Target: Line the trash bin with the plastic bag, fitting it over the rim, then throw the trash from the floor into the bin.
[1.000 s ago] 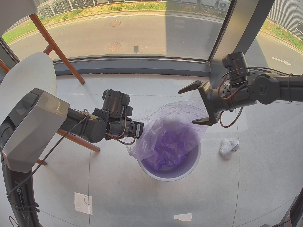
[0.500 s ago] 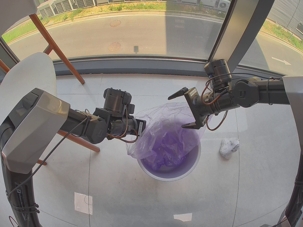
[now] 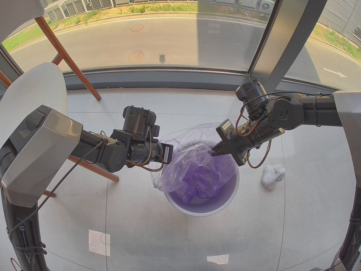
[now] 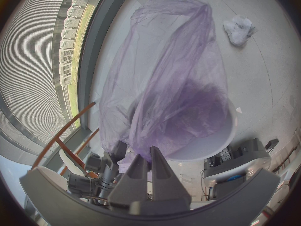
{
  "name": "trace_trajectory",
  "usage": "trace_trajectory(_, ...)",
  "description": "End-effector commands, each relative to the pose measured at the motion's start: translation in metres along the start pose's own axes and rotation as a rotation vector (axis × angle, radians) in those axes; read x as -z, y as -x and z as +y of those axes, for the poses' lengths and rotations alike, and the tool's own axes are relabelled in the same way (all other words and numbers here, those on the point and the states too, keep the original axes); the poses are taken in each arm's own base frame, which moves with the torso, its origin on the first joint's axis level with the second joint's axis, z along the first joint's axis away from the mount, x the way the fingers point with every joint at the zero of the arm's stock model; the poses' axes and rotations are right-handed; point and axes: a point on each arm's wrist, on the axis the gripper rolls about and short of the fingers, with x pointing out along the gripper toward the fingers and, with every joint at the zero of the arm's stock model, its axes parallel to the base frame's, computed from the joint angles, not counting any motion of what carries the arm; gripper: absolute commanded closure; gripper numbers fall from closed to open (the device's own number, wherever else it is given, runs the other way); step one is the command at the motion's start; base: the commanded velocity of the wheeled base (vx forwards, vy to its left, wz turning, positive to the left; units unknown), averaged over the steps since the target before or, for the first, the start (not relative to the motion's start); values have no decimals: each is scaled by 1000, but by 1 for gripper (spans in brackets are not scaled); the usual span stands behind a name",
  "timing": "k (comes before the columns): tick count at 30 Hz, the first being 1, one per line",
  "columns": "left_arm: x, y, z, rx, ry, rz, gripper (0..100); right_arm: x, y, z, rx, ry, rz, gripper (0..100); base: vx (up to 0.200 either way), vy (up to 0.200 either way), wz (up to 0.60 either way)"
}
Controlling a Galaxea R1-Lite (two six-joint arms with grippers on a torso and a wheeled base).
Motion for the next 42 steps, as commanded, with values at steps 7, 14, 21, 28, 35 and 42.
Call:
trace_trajectory(7, 21, 5, 15, -34, 25, 74, 100, 23, 26, -60, 188, 283, -3, 100, 0, 0, 0)
trace_trajectory(14, 28, 4, 23, -51, 64, 97, 100, 29, 29, -115, 173, 522, -28, 100, 0, 0, 0)
trace_trajectory(21, 42, 8, 24, -59, 115, 144, 100, 32, 23, -169, 185, 699, -39, 100, 0, 0, 0)
trace_trajectory(28, 54, 17, 25, -64, 123, 183, 100, 30, 15, -188, 177, 744, -68, 100, 0, 0, 0)
trace_trajectory(35, 67, 41, 24, -70, 119, 225, 100, 39, 13, -208, 211, 752, -63, 100, 0, 0, 0)
trace_trajectory(42, 83, 44, 24, -66, 112, 219, 100, 42, -1, -222, 210, 790, -67, 100, 0, 0, 0)
